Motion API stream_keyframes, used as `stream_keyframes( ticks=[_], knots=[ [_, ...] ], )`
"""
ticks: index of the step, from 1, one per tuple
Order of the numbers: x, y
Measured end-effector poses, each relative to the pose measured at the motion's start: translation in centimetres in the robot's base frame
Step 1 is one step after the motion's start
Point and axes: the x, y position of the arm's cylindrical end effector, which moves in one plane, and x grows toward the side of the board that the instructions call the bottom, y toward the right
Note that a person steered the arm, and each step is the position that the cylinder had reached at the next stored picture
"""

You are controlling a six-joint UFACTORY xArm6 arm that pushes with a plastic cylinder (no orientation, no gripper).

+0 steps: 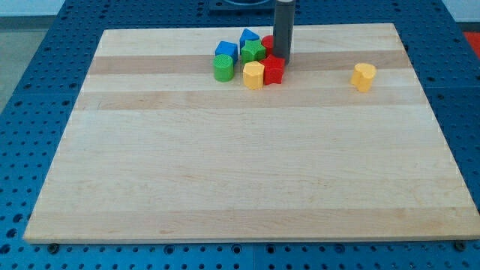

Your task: Move the yellow heart towards the top of the board

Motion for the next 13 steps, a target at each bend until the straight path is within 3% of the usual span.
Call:
stream_keyframes(
  ticks=[1,3,8,9,10,11,13],
  knots=[
    [0.0,0.0],
    [0.0,9.9],
    [0.0,10.7],
    [2.0,10.4],
    [9.4,10.1],
    [11.9,9.9],
    [11.5,14.1]
  ],
)
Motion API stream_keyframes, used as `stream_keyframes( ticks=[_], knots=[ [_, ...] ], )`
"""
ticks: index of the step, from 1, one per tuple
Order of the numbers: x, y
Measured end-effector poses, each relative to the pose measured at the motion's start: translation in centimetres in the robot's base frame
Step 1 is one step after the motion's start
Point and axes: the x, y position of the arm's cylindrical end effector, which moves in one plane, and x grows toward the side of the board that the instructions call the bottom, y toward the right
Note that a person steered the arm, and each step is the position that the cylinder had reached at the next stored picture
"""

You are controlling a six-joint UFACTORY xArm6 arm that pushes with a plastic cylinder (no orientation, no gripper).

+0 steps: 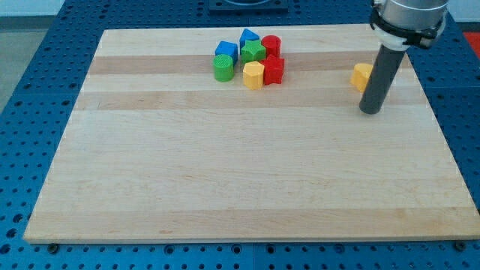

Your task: Move the yellow heart towards the top of the board

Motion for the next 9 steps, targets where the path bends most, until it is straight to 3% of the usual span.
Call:
stream_keyframes(
  ticks=[1,6,9],
  knots=[
    [-5.5,0.0],
    [-6.4,0.9],
    [-9.0,-1.0]
  ],
)
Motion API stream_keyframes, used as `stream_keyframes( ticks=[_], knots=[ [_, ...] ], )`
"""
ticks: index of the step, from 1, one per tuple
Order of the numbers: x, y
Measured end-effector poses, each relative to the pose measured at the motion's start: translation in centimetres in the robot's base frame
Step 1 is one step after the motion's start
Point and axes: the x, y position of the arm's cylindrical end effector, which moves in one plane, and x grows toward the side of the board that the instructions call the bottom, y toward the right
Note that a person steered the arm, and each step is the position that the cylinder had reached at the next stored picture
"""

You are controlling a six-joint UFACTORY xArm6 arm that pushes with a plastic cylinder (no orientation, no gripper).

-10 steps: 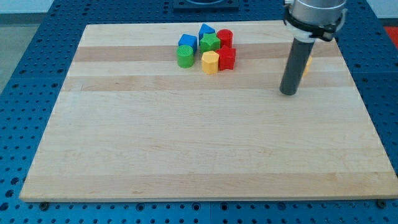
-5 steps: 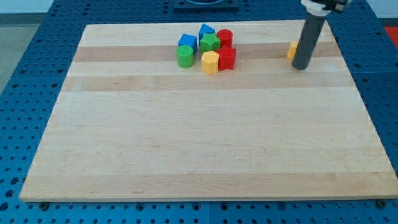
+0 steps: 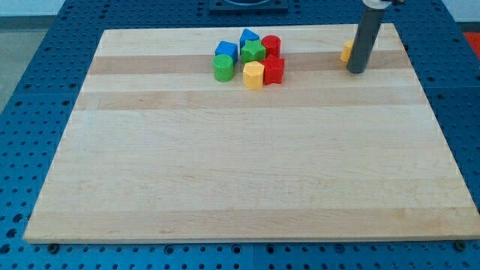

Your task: Move the yellow heart towards the top of the board

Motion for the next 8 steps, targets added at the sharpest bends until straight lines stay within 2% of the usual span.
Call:
stream_keyframes(
  ticks=[2,3,5,8],
  knots=[
    [0.9,-3.9],
    [-2.6,-4.0],
    [-4.1,-2.9],
    [-4.1,-2.4]
  ],
)
